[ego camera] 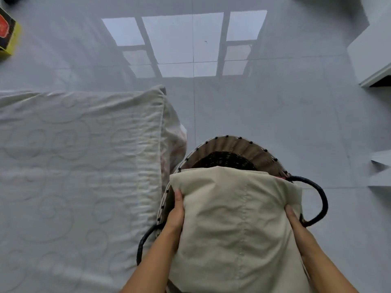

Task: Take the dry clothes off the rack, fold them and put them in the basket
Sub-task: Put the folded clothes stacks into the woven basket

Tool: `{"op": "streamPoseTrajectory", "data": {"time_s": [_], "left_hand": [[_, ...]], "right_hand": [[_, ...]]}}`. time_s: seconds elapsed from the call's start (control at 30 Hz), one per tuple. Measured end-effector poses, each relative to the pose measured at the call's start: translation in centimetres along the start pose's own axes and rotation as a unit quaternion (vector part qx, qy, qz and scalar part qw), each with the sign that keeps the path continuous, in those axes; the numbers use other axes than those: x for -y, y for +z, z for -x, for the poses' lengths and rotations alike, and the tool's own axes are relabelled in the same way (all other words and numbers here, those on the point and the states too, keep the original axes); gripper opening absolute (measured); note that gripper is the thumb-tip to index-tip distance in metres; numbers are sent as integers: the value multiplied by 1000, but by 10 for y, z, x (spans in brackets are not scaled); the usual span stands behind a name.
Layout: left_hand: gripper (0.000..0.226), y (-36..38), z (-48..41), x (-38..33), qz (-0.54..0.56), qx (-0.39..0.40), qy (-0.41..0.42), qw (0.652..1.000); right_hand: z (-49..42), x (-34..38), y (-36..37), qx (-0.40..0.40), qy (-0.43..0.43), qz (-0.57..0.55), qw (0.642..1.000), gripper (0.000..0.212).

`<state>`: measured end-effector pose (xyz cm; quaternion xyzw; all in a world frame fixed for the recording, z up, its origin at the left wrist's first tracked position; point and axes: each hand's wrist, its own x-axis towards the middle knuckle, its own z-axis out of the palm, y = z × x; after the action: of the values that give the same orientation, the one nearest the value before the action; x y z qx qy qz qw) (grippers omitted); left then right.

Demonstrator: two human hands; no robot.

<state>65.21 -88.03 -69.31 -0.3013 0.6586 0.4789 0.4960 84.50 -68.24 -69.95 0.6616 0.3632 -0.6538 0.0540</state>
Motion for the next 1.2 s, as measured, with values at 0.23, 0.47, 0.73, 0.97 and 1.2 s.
{"op": "streamPoseTrajectory", "data": {"time_s": [0.23,0.47,0.73,0.97,1.2], "left_hand": [[74,10,-53,18,-81,-75,-29,993],[72,16,-125,43,-107,-118,2,987],[67,13,-157,66,-151,-172,107,967],[67,42,-96,83,-518,-139,485,691],[64,72,-189,101,-653,-147,450,591]], "right_hand": [[-58,-29,22,25,50,-11,998,88],[-120,-57,38,-38,37,1,999,66],[-152,-74,39,-68,-18,45,996,69],[-78,-74,71,-169,-391,359,831,74],[-163,-105,89,-158,-388,556,718,67]]}}
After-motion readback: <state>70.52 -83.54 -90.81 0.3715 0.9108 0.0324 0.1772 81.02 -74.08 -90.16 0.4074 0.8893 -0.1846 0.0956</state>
